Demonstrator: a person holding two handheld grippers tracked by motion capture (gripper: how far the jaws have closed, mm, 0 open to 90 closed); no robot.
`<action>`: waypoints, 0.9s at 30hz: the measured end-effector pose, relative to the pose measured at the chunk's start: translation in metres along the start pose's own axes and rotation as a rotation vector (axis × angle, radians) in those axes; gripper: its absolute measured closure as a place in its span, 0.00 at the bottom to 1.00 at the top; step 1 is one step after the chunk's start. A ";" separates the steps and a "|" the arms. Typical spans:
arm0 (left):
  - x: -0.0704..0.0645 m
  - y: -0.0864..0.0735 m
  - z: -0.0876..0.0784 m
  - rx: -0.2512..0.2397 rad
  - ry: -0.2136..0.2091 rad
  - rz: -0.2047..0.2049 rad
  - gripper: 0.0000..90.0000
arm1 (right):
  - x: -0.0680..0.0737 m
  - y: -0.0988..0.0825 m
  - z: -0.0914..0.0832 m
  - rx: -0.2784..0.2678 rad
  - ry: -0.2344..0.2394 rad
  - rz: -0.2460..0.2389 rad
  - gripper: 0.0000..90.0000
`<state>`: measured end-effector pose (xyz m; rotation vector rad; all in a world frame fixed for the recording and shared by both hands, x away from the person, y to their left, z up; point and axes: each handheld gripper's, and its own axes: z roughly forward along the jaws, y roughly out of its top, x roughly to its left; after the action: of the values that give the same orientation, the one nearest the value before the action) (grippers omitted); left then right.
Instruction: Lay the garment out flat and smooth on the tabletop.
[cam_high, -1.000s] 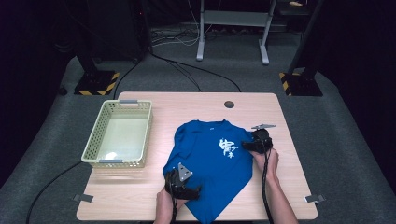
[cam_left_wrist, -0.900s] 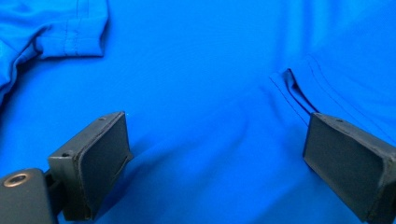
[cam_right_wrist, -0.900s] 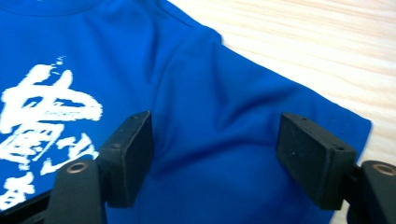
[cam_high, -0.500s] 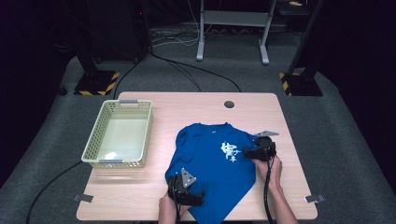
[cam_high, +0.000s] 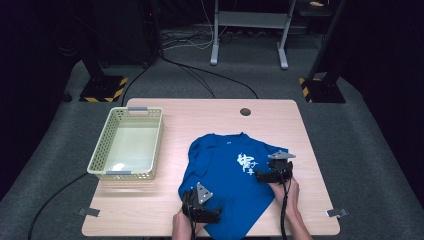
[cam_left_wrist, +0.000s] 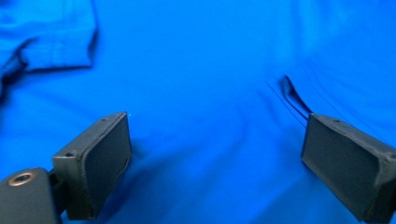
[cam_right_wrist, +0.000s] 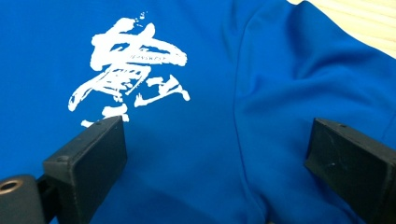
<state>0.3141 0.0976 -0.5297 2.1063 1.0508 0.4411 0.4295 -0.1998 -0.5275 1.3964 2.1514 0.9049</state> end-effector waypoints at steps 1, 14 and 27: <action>0.003 0.002 0.000 -0.005 -0.001 -0.010 0.09 | 0.000 -0.002 -0.001 -0.007 -0.001 0.001 0.05; 0.054 0.054 0.025 0.032 0.018 -0.095 0.17 | -0.001 -0.004 -0.003 -0.013 -0.004 0.004 0.04; 0.079 0.085 0.048 0.089 0.058 -0.111 0.47 | -0.001 -0.004 -0.003 -0.016 -0.003 0.003 0.04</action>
<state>0.4360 0.1043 -0.5013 2.1108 1.2348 0.4095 0.4254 -0.2028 -0.5289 1.3930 2.1354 0.9183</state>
